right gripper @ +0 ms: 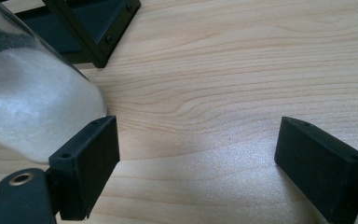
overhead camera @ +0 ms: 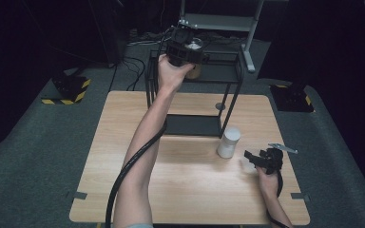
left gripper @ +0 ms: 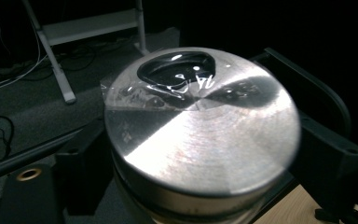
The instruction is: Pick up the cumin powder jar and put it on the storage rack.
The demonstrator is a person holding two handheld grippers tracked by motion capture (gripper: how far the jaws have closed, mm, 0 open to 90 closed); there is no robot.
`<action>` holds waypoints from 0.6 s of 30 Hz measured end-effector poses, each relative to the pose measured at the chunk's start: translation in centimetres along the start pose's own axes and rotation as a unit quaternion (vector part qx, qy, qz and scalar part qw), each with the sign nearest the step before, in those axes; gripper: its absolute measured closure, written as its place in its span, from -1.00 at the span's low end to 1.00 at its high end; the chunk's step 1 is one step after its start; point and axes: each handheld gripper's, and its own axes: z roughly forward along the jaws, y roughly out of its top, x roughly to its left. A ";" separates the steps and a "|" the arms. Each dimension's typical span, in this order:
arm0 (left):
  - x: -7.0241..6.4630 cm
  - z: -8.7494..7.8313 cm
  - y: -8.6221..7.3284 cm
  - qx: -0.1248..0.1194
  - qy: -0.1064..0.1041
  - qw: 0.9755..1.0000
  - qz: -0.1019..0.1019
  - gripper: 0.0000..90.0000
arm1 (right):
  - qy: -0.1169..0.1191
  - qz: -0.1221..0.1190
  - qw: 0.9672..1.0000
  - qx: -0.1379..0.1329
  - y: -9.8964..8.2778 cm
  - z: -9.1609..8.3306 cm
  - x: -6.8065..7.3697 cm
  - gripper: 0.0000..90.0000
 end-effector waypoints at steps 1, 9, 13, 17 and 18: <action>-0.2 -0.2 0.0 0.001 0.003 1.000 0.001 -0.77 | 0.000 0.000 1.000 0.000 0.0 0.0 0.0 -0.72; -1.3 -1.3 -0.6 0.002 0.012 1.000 0.020 -0.86 | 0.000 0.001 1.000 0.000 0.0 0.0 0.0 -0.71; -1.6 -2.3 -1.5 -0.012 0.013 1.000 0.011 -0.93 | 0.001 0.002 1.000 -0.001 0.0 0.0 0.0 -0.71; -1.2 -3.7 -2.5 -0.021 0.008 1.000 0.004 -0.96 | 0.000 0.001 1.000 -0.001 0.0 0.0 0.0 -0.71; -0.8 -4.3 -2.2 -0.006 0.008 1.000 0.025 -0.97 | 0.000 0.001 1.000 0.000 0.0 0.0 0.0 -0.71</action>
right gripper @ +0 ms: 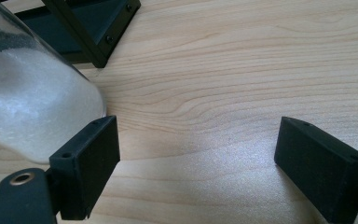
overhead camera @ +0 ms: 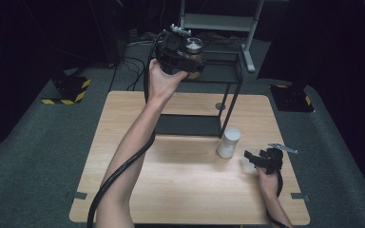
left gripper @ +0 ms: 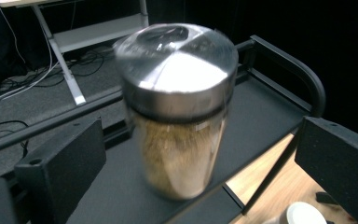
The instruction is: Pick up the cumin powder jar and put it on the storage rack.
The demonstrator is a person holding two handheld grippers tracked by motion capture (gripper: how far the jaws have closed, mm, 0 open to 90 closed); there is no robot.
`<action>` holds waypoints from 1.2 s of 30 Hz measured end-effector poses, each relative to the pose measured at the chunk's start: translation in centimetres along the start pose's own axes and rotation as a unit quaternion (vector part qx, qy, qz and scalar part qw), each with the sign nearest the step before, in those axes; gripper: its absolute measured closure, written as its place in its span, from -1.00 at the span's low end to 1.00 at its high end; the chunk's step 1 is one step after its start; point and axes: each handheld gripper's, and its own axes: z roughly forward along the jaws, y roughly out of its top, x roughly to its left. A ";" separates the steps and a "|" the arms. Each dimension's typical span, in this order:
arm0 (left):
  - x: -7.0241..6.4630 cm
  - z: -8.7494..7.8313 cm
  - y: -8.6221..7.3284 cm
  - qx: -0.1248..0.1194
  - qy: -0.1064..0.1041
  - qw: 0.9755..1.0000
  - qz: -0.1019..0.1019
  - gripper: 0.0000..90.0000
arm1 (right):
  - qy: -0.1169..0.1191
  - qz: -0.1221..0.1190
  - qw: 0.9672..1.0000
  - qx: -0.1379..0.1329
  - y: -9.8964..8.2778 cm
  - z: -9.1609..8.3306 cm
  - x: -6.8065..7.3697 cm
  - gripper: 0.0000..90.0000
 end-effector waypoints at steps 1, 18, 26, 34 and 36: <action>0.1 -0.3 -0.2 -0.001 -0.001 1.000 -0.001 -0.98 | 0.000 0.000 1.000 0.000 0.0 0.0 0.0 -0.71; 1.3 -1.8 -8.1 -0.008 -0.029 0.999 -0.011 -0.99 | -0.001 -0.002 1.000 0.000 0.0 0.0 0.1 -0.71; 0.3 -0.6 -13.1 -0.005 -0.049 0.999 0.001 -0.99 | -0.002 -0.004 1.000 0.000 0.0 0.0 0.1 -0.71; -0.5 1.5 -17.3 0.014 -0.040 0.999 0.007 -0.99 | -0.002 -0.004 1.000 0.000 0.0 0.0 0.1 -0.71; -0.7 2.1 -18.5 0.019 -0.034 0.999 0.006 -0.99 | -0.003 -0.004 1.000 0.000 0.0 0.0 0.1 -0.71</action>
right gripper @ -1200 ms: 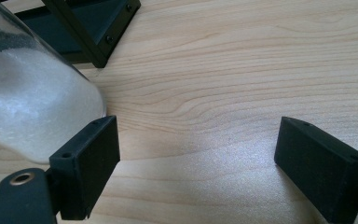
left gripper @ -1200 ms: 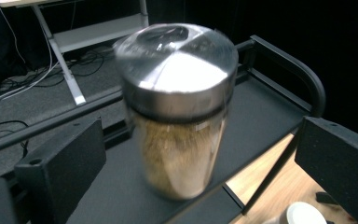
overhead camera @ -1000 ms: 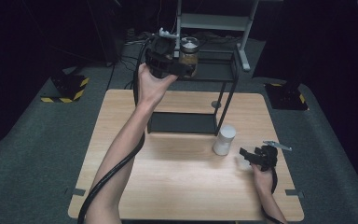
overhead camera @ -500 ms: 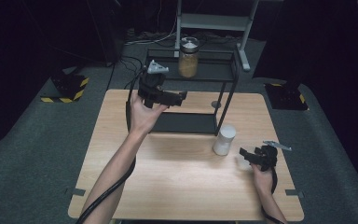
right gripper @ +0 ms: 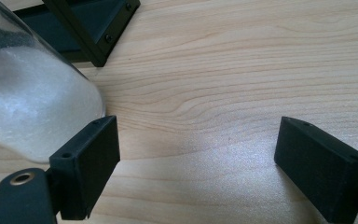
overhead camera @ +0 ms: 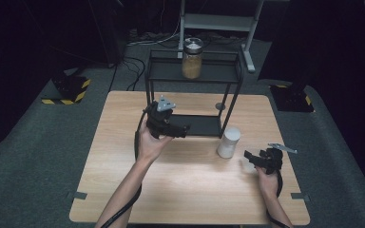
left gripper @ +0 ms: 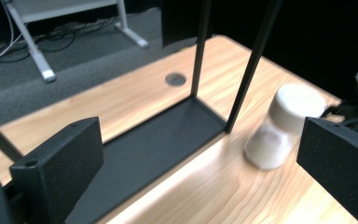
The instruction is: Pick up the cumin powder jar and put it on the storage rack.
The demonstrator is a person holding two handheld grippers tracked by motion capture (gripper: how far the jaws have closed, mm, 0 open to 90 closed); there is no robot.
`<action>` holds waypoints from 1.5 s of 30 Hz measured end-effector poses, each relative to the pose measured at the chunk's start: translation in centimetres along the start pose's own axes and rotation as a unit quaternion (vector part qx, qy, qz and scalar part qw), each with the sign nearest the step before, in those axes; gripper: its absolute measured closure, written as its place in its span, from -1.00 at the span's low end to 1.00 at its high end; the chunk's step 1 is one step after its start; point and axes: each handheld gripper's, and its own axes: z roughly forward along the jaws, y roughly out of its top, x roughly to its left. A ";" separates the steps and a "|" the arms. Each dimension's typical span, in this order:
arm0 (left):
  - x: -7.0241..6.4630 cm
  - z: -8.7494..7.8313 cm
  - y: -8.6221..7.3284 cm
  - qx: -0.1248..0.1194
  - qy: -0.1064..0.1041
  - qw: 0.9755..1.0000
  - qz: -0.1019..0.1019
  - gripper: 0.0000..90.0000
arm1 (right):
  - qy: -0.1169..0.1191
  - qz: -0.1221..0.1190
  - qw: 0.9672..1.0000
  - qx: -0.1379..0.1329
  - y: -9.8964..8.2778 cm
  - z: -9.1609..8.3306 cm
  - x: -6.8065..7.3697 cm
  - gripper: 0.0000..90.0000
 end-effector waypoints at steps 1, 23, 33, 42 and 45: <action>0.0 0.5 -1.0 0.005 0.001 1.000 -0.004 -0.99 | 0.000 0.000 1.000 0.000 0.0 0.0 0.0 -0.71; 0.2 5.6 -10.3 0.044 0.027 0.994 -0.098 -0.99 | -0.003 -0.004 1.000 0.001 0.0 0.0 0.2 -0.71; -0.3 6.9 -12.7 0.047 0.042 0.989 -0.131 -0.99 | -0.003 -0.004 1.000 0.001 0.0 0.0 0.2 -0.71; -0.5 7.4 -13.4 0.046 0.056 0.988 -0.140 -0.99 | -0.004 -0.005 1.000 0.002 0.1 0.0 0.2 -0.71; -0.6 7.6 -13.7 0.048 0.058 0.987 -0.144 -0.99 | -0.004 -0.005 1.000 0.002 0.1 0.0 0.2 -0.71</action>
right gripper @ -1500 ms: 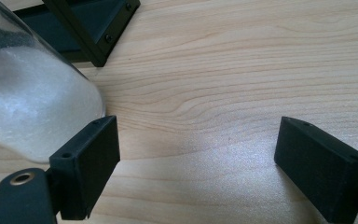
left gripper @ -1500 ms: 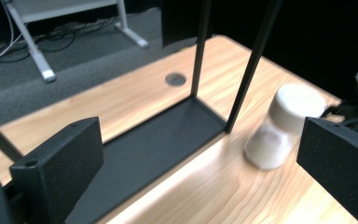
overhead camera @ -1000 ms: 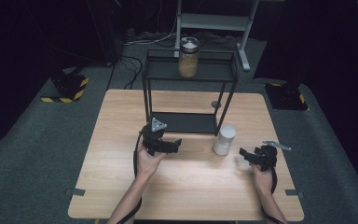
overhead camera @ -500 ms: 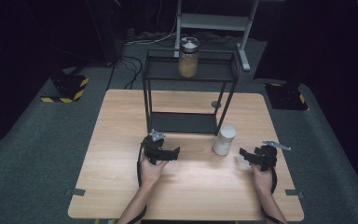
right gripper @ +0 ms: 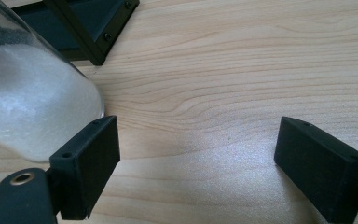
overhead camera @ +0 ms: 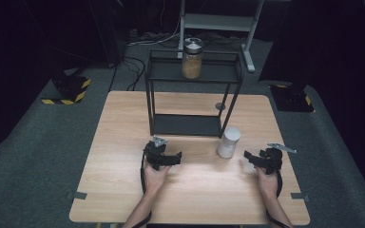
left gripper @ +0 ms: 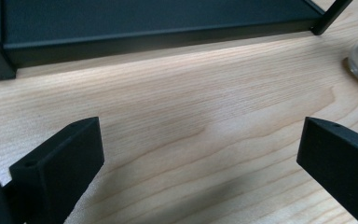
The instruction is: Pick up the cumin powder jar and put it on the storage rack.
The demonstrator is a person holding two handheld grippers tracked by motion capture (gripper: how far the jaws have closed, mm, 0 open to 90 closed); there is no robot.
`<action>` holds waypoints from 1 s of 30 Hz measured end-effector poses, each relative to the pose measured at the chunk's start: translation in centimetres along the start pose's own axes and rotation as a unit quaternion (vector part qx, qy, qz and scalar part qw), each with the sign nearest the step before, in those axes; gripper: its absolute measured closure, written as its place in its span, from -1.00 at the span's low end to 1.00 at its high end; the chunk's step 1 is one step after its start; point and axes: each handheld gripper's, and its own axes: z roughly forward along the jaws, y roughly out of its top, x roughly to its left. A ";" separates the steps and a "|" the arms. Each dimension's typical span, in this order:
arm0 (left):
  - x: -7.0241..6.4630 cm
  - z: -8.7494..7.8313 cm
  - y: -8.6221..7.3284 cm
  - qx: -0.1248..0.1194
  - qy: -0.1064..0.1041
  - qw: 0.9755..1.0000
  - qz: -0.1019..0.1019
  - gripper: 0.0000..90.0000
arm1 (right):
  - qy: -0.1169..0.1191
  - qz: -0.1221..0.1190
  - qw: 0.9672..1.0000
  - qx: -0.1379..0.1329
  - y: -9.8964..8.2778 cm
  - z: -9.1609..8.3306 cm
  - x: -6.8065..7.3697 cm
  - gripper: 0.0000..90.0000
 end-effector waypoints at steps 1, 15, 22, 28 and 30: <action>0.0 0.1 -0.1 0.000 0.001 1.000 -0.002 -0.99 | 0.000 0.000 1.000 0.000 0.0 0.0 0.0 -0.71; -0.1 0.4 0.1 0.013 0.006 1.000 -0.009 -0.99 | -0.001 -0.001 1.000 0.001 0.0 0.0 0.1 -0.71; -0.4 0.4 0.2 0.017 0.012 1.000 -0.001 -0.98 | 0.000 0.000 1.000 0.000 0.0 0.0 0.0 -0.71; -0.5 0.5 0.3 0.019 0.013 1.000 -0.001 -0.98 | 0.001 0.001 1.000 -0.001 0.0 0.0 -0.1 -0.71; -0.5 0.5 0.3 0.019 0.014 1.000 -0.001 -0.98 | 0.001 0.001 1.000 -0.001 0.0 0.0 -0.1 -0.71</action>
